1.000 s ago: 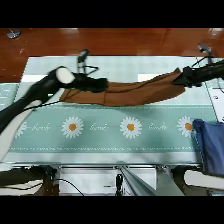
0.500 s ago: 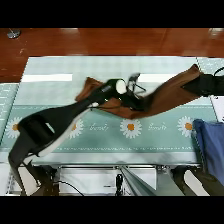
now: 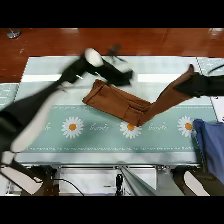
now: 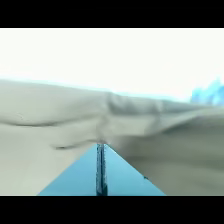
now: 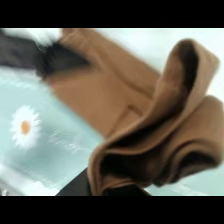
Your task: Fold the shirts.
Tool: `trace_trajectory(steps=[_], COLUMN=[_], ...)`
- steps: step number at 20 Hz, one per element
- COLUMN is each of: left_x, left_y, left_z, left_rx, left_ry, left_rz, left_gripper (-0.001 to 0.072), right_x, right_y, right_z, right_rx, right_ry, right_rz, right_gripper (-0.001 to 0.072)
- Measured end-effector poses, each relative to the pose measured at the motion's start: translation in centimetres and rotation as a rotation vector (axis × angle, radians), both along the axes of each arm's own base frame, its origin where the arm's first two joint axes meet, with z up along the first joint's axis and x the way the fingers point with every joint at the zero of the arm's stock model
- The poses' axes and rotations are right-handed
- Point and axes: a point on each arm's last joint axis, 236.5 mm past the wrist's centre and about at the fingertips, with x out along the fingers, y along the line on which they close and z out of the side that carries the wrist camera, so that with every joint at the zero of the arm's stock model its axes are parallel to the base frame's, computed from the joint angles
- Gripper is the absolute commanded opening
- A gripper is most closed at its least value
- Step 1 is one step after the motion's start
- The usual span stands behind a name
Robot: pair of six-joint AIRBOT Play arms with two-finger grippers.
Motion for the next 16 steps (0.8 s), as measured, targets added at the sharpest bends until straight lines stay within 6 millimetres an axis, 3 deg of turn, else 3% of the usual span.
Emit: trace_trajectory(steps=[2,4,6,8,9,10,12,13,14,16], left_x=[2.1,1.9,0.1,-3.4,-5.4,-7.4,-11.2,-12.7,-14.0,-15.7], left_y=[7.1,14.0,20.1,24.8,26.4,27.5,28.4,28.7,29.1,29.3], left_z=[5.4,11.0,15.6,19.7,20.7,21.5,21.5,20.6,19.2,15.9], left_rx=[0.015,0.073,0.163,0.232,0.264,0.281,0.288,0.291,0.300,0.296], left_ry=[-0.098,-0.223,-0.348,-0.461,-0.494,-0.531,-0.562,-0.559,-0.547,-0.506], left_rz=[0.080,0.138,0.206,0.284,0.313,0.341,0.378,0.396,0.416,0.439], left_gripper=[0.0024,0.0025,0.0025,0.0025,0.0025,0.0024,0.0025,0.0024,0.0025,0.0025], right_x=[1.4,3.5,5.4,7.1,7.9,8.6,9.8,10.2,10.5,11.4], right_y=[3.8,8.1,12.5,17.0,18.9,20.9,24.1,25.3,26.3,26.8], right_z=[0.0,-0.2,-1.3,-3.3,-4.4,-5.7,-8.8,-10.0,-11.2,-11.4], right_rx=[0.022,0.040,0.052,0.057,0.059,0.063,0.065,0.076,0.086,0.124], right_ry=[-0.008,-0.006,0.021,0.055,0.072,0.093,0.141,0.162,0.183,0.199], right_rz=[0.079,0.150,0.218,0.275,0.296,0.311,0.320,0.315,0.315,0.298], right_gripper=[0.0029,0.0029,0.0030,0.0030,0.0032,0.0121,0.0558,0.0632,0.0632,0.0632])
